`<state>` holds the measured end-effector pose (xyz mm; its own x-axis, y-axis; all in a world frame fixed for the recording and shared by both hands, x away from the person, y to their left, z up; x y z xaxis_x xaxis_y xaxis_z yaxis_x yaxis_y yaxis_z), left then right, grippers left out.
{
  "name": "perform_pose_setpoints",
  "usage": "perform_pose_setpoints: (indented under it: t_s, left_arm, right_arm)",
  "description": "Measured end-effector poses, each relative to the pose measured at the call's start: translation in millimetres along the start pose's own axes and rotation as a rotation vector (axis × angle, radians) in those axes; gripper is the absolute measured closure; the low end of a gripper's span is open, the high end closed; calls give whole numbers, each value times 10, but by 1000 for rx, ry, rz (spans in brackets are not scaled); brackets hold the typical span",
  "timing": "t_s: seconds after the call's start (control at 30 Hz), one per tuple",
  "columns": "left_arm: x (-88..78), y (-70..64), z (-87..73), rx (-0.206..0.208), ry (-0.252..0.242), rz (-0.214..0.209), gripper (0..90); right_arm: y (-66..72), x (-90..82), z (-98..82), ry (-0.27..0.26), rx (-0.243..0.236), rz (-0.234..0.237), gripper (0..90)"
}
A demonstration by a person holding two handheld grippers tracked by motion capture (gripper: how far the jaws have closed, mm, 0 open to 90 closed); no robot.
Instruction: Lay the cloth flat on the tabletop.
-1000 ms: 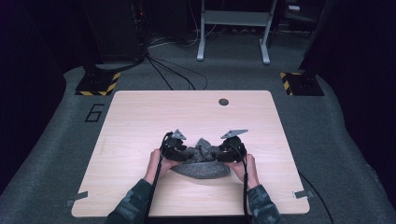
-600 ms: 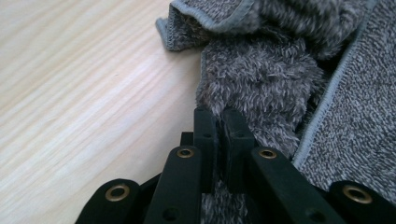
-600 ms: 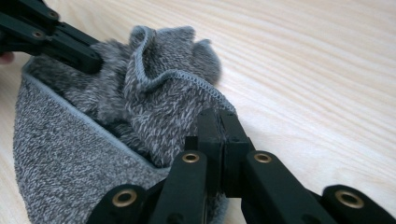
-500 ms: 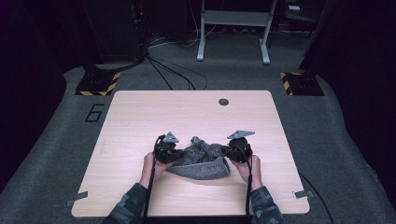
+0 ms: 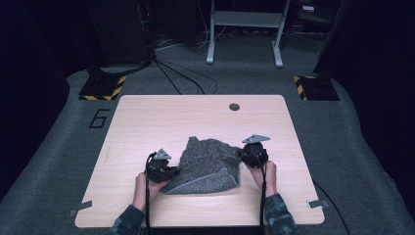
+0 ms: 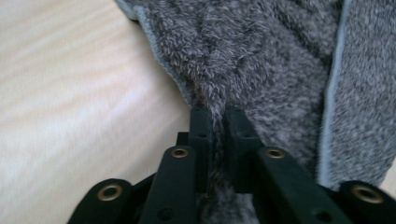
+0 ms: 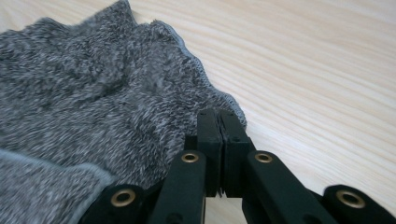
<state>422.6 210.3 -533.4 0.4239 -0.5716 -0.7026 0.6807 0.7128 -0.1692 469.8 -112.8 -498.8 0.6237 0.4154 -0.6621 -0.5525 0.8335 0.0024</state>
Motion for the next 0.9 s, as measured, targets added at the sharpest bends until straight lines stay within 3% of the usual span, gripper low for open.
perform_pose_setpoints:
  t_s: [0.03, 0.07, 0.1, 0.17, 0.27, 0.3, 0.33, 0.4, 0.47, 0.53, 0.57, 0.6, 0.63, 0.73, 0.9]
  left_arm:
    - [0, 0, 0, 0, 0, 0, 725]
    - [-55, 1, -17, -23, 1, -2, 646]
    - [-99, 6, -6, -30, -2, -1, 578]
    - [-192, 24, 57, -35, -33, 15, 464]
    - [-278, 78, 237, -21, -64, 48, 367]
    - [-278, 78, 237, -21, -64, 48, 351]
    - [-244, 121, 395, -1, -82, 79, 343]
    - [-205, 137, 476, 3, -78, 80, 337]
    - [29, 156, 701, 36, -54, 96, 327]
    - [220, 153, 811, 59, -25, 105, 327]
    - [220, 153, 811, 59, -25, 105, 323]
    - [403, 158, 867, 72, 6, 106, 326]
    - [479, 161, 874, 81, 25, 119, 325]
    - [622, 149, 820, 76, 62, 104, 327]
    - [633, 161, 695, 72, 75, 103, 330]
  right_arm:
    - [0, 0, 0, 0, 0, 0, 881]
    - [23, 79, 13, 25, -1, -3, 821]
    - [27, 110, 24, 28, -17, -8, 787]
    - [32, 106, 43, 18, -2, 0, 705]
    - [-25, 16, 58, -19, 23, -6, 625]
    - [-30, -14, 55, -23, 39, -8, 612]
    - [-38, -29, 52, -25, 35, -8, 599]
    - [-22, -41, 43, -16, 48, -1, 594]
    - [79, -54, 29, -6, 22, 15, 570]
    - [174, -38, 20, -3, 2, 31, 560]
    - [174, -38, 20, -3, 2, 31, 560]
    - [245, 6, -4, 26, -13, 34, 556]
    - [264, 44, -23, 40, -16, 34, 556]
    - [263, 147, -80, 87, -23, 36, 555]
    - [211, 240, -131, 132, -29, 37, 546]
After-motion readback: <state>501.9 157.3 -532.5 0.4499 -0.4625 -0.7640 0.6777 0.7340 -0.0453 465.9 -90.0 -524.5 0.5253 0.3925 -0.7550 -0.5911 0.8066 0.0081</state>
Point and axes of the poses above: each handheld gripper's, and its own axes: x roughly forward along the jaws, z roughly out of its top, y roughly to its left, the point moved 3 cm from there along x, roughly forward along the jaws, and after that the axes turned 1 degree about -y, right-handed, at the moved point
